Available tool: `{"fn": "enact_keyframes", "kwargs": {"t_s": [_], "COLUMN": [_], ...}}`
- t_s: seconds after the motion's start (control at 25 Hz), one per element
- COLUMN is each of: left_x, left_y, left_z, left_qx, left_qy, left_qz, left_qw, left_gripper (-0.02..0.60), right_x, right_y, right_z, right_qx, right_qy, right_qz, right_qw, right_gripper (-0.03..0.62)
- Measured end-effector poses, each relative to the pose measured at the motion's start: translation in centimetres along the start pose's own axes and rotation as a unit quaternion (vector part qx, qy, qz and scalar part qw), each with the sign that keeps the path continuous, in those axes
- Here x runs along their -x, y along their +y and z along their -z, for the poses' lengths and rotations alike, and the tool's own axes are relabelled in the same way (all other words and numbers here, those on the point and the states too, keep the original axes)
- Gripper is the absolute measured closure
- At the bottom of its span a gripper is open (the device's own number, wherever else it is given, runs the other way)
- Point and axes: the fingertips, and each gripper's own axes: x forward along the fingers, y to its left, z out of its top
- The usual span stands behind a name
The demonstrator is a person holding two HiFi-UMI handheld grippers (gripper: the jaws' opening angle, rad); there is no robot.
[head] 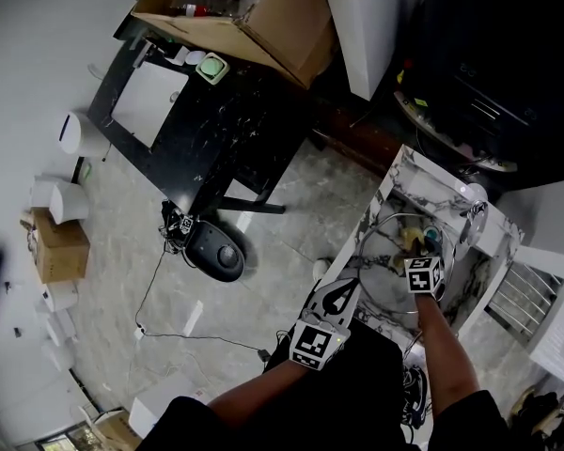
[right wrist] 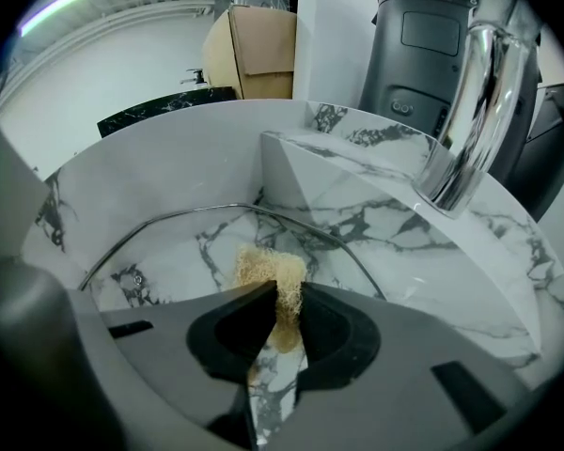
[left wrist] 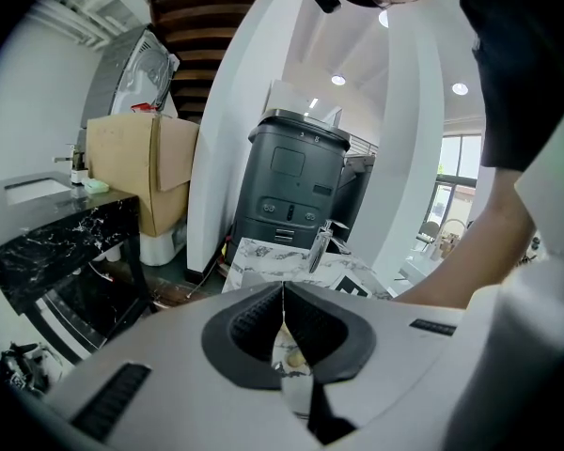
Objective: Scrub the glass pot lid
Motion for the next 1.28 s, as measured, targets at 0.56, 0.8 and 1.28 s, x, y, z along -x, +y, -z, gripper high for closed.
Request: {"fn": "enact_keyframes", "kwargs": {"t_s": [0.56, 0.8, 1.28], "left_x": [0.5, 0.8, 1.2], "left_y": [-1.3, -1.7, -2.9], "left_z": [0.2, 0.3, 0.9], "left_qx": [-0.019, -0.014, -0.032], "left_qy": [0.003, -0.005, -0.003], "left_qz": [0.01, 0.008, 0.022], "left_qw": [0.9998, 0.9999, 0.9992], "left_gripper": [0.565, 0.565, 0.565], "right_x": [1.2, 1.9, 3.0], "right_y": [-2.8, -4.0, -5.1], "right_z": [2.3, 3.4, 4.9], "right_qx": [-0.002, -0.005, -0.025], "right_qy": [0.008, 0.019, 0.035], "right_qz": [0.015, 0.025, 0.038], "right_qw": [1.0, 0.999, 0.998], "right_gripper": [0.533, 0.533, 0.533]}}
